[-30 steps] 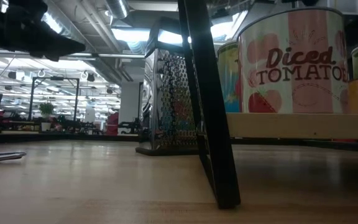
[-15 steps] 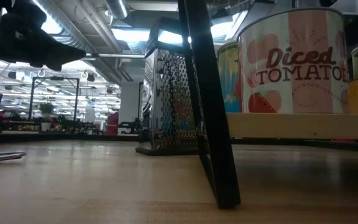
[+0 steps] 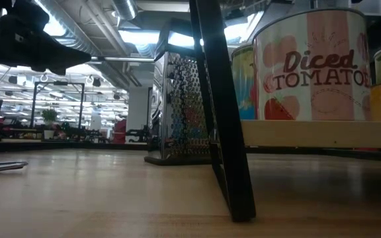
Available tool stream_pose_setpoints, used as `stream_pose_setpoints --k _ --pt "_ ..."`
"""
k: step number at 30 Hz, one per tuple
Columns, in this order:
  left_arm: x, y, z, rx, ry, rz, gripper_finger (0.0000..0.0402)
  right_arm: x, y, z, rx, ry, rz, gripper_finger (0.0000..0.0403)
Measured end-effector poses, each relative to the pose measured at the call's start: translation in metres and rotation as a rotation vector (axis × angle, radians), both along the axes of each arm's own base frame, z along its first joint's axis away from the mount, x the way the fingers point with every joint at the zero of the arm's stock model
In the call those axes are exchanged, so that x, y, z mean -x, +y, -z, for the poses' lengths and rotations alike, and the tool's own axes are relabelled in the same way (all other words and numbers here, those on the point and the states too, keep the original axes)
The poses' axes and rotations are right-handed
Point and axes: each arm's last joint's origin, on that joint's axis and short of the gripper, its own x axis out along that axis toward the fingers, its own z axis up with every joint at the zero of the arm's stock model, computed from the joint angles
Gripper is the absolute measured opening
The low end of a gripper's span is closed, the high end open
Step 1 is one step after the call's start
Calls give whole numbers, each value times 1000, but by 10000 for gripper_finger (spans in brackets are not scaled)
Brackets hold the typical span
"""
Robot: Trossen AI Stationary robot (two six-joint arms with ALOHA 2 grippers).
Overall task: Pick and place cans onto a shelf
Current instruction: Return to Home Position
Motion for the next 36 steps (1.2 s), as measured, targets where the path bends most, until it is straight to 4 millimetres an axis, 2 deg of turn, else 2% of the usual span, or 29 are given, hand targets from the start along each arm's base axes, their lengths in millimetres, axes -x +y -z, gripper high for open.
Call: stream_pose_setpoints --k 4,14,20,27,36 --pt "0 0 0 0 0 0 0 -4 2 10 5 -38 -33 46" --pt "1 2 -1 9 -6 -71 0 -27 12 60 -32 -139 -114 46" --pt "1 2 -1 5 -4 -70 0 -34 14 90 -50 -153 -121 46" --pt "0 2 -1 5 -5 -69 0 -36 15 112 -67 -204 -121 46" --pt "0 2 -1 5 -5 -68 0 -39 14 130 25 -328 -80 46"
